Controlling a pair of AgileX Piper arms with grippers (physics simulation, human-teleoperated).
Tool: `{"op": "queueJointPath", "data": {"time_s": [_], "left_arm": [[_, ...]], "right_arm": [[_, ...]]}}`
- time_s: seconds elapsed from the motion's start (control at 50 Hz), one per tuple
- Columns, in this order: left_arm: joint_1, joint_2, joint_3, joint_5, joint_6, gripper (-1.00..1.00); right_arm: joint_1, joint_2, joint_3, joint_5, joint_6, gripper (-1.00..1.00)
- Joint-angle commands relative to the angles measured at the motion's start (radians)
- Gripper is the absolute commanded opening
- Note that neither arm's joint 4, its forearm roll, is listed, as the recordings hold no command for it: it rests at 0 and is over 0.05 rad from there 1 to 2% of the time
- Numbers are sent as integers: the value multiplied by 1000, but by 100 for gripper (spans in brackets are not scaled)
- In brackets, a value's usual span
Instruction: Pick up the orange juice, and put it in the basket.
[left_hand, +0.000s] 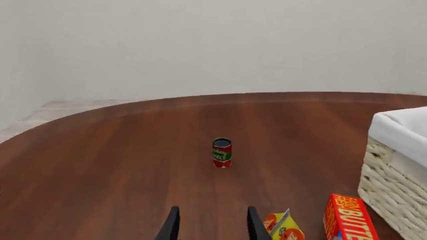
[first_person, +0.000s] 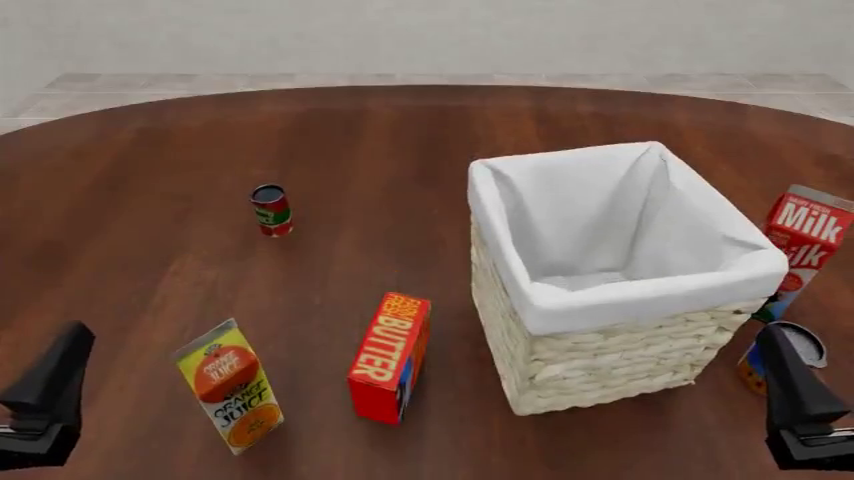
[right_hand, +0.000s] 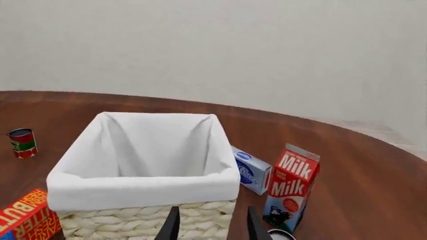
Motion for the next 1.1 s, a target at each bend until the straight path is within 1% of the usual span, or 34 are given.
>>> {"op": "queueJointPath", "data": {"time_s": [0.02,0.06,0.1,0.12,0.14,0.2,0.22,0.24,0.26,0.3,0.36,0.4,0.44,0.46,0.5,0.52,0.54,0.56,0.58,0.6,0.66,0.68,0.7,0.72,0.76,0.84,0.88,0.9,0.96,0.98,1.0,1.04,1.06,1.1], "left_arm": [[-68,-7,-184,154,70,100],[-92,-6,-260,228,53,100],[-118,15,-296,273,61,100],[-115,24,-336,297,50,100],[-123,41,-369,312,23,100],[-134,87,-421,317,42,100],[-160,111,-439,317,61,100],[-174,129,-447,315,83,100],[-183,138,-458,319,89,100],[-218,188,-478,323,96,100],[-239,250,-511,340,118,100],[-265,282,-537,362,134,100],[-276,304,-554,377,134,100],[-308,347,-566,406,153,100],[-327,359,-565,425,253,100],[-332,397,-581,451,231,100],[-340,407,-586,463,245,100],[-378,418,-591,485,270,100],[-378,418,-591,485,270,100],[-410,449,-603,521,308,100],[-412,508,-669,591,346,100],[-412,509,-670,592,346,100],[-407,536,-697,618,342,100],[-443,583,-741,678,338,100],[-448,605,-751,704,348,100],[-452,656,-779,789,453,100],[-417,697,-814,816,490,100],[-412,714,-837,833,504,100],[-421,773,-911,900,499,100],[-424,788,-912,928,508,100],[-431,790,-905,951,539,100],[-432,799,-916,962,542,100],[-417,833,-947,983,538,100],[-384,880,-990,1018,585,100]], "right_arm": [[8,0,0,-6,-23,100],[9,0,0,-5,-19,100],[11,0,0,-6,-24,100],[11,0,0,-7,-26,100],[11,0,0,-9,-29,100],[12,-1,1,-16,-26,100],[11,-1,0,-18,-4,100],[10,-1,0,-36,36,100],[9,-1,0,-45,44,100],[11,-1,1,-69,3,100],[9,-1,2,-116,6,100],[11,-1,2,-142,-31,100],[5,-1,3,-155,-24,100],[2,-1,3,-165,-19,100],[9,-1,3,-178,-32,100],[13,-1,3,-183,-30,100],[15,-1,3,-183,-28,100],[17,-1,2,-189,-16,100],[17,-1,2,-189,-16,100],[27,-1,2,-193,-27,100],[38,-1,2,-199,-35,100],[40,-1,2,-198,-36,100],[40,-1,2,-198,-36,100],[45,-1,2,-200,-44,100],[47,-1,2,-200,-47,100],[49,-1,2,-208,-45,100],[53,-1,2,-219,-28,100],[52,-1,2,-216,-28,100],[57,-1,2,-216,-31,100],[58,-1,2,-214,-29,100],[60,-1,2,-213,-28,100],[61,-1,2,-212,-26,100],[63,-1,2,-212,-23,100],[70,-1,2,-225,-16,100]]}}
